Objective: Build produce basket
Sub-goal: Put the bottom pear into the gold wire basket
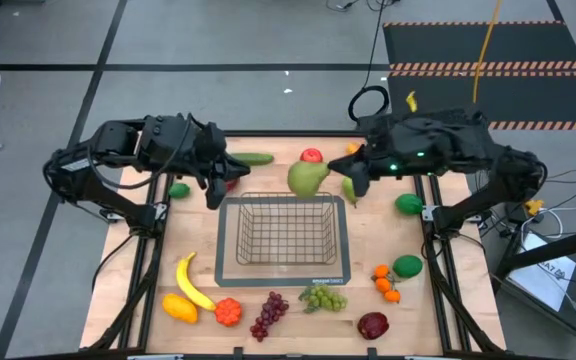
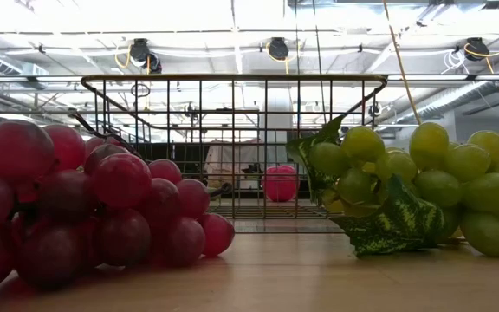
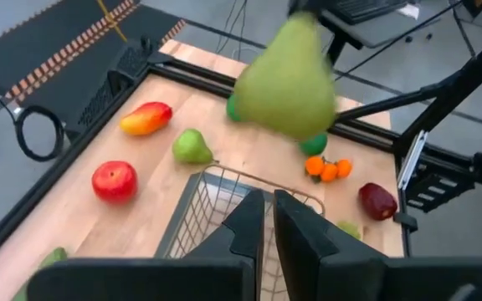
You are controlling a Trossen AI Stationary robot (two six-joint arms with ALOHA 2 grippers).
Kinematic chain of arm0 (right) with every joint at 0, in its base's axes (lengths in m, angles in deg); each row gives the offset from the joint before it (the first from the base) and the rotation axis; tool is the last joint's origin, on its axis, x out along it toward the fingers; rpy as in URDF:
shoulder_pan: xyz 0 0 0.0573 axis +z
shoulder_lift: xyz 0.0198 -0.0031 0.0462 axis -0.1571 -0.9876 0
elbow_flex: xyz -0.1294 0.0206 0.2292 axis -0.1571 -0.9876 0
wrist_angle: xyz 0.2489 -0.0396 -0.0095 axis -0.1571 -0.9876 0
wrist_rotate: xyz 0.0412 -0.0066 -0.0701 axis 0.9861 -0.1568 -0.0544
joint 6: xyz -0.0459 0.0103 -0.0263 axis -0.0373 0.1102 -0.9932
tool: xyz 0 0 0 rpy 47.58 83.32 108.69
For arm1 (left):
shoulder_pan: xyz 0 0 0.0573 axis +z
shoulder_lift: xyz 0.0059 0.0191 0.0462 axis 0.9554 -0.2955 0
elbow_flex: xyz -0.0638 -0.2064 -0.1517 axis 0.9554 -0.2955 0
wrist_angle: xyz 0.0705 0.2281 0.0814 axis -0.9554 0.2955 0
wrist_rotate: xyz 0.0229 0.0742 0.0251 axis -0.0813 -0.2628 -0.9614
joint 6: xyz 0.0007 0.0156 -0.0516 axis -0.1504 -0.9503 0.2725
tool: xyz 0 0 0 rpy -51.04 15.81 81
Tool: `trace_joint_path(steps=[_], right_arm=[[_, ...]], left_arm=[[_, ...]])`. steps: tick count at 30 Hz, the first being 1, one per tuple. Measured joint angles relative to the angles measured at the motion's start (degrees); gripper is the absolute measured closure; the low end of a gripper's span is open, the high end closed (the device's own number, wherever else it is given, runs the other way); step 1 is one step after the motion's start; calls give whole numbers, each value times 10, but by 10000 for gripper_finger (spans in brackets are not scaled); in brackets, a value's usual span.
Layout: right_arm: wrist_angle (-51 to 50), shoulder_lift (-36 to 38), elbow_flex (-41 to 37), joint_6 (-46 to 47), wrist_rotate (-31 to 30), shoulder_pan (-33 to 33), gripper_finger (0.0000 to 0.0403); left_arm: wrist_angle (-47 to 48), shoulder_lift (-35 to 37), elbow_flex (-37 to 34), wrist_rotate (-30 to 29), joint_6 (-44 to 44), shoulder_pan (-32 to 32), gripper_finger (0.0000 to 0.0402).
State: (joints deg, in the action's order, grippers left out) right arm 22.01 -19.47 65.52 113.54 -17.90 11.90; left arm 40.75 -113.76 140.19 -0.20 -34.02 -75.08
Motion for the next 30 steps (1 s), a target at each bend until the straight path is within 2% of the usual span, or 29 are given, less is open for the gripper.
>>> trace_joint_path(steps=[5, 12, 20, 25, 30], right_arm=[[-38, -19, 0, -27, 2, -18, 392], [-41, -64, 0, -108, 2, -26, 392], [-129, -134, 0, -170, 29, -28, 392], [-155, -178, 0, -189, 62, -28, 392], [-175, -220, 0, -190, 60, -29, 392]], left_arm=[[11, -1, 0, -2, 3, 0, 371], [13, 0, 0, -24, 5, 0, 371], [17, 0, 0, -40, 20, 0, 371], [20, 0, 0, -40, 19, -4, 371], [20, 0, 0, -40, 16, -4, 371]])
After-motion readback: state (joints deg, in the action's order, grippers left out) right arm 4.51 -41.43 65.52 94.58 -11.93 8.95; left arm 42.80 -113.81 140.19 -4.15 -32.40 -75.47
